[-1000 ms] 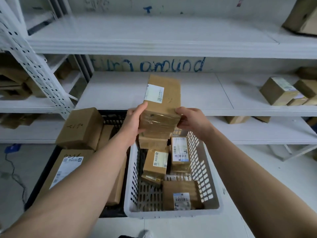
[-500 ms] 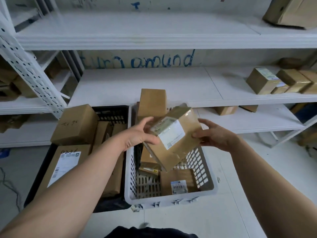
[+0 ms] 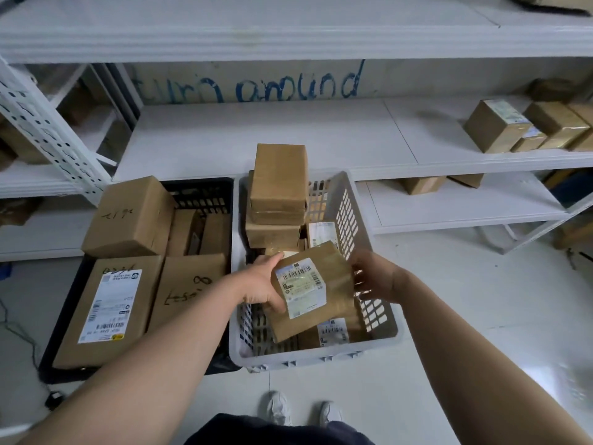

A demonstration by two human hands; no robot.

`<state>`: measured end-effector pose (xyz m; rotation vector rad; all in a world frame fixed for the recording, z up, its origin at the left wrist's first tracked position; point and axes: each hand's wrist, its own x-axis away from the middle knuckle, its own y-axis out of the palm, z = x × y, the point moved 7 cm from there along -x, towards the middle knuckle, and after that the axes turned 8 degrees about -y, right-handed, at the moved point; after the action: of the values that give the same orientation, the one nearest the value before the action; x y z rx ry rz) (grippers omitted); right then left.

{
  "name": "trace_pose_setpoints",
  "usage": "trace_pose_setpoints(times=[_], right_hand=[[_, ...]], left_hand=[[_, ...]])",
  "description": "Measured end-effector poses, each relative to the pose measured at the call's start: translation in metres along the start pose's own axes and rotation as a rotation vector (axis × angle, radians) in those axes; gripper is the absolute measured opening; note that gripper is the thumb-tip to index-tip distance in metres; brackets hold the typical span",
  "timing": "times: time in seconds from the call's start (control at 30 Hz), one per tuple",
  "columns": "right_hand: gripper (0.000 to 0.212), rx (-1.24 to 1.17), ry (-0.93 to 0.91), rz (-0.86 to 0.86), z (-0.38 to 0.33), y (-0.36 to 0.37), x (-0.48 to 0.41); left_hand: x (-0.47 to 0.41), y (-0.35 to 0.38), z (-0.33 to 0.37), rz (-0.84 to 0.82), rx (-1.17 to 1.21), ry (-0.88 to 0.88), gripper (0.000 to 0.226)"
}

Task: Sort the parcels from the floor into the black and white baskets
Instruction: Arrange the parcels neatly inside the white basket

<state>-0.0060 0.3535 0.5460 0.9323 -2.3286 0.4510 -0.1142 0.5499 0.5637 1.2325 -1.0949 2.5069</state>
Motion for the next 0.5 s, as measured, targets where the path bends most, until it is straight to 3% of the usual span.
trace_pose_setpoints(times=[0.1,0.23,0.5], right_hand=[[0.032,0.079,0.067,-0.012,0.015,0.012,-0.008],[0.016,0.239,0.019,0.002,0.021,0.018,-0.016],[0.016,0.290,0.043,0.117,0.026,-0.003,-0.034]], left_hand=[[-0.007,0.009,-0.010,0.004,-0.081,-0.043,0.127],[-0.015,0.017,-0.014,-0.001,-0.085,-0.053,0.126],[-0.026,0.004,-0.024,0.024,-0.088,-0.165,0.119]])
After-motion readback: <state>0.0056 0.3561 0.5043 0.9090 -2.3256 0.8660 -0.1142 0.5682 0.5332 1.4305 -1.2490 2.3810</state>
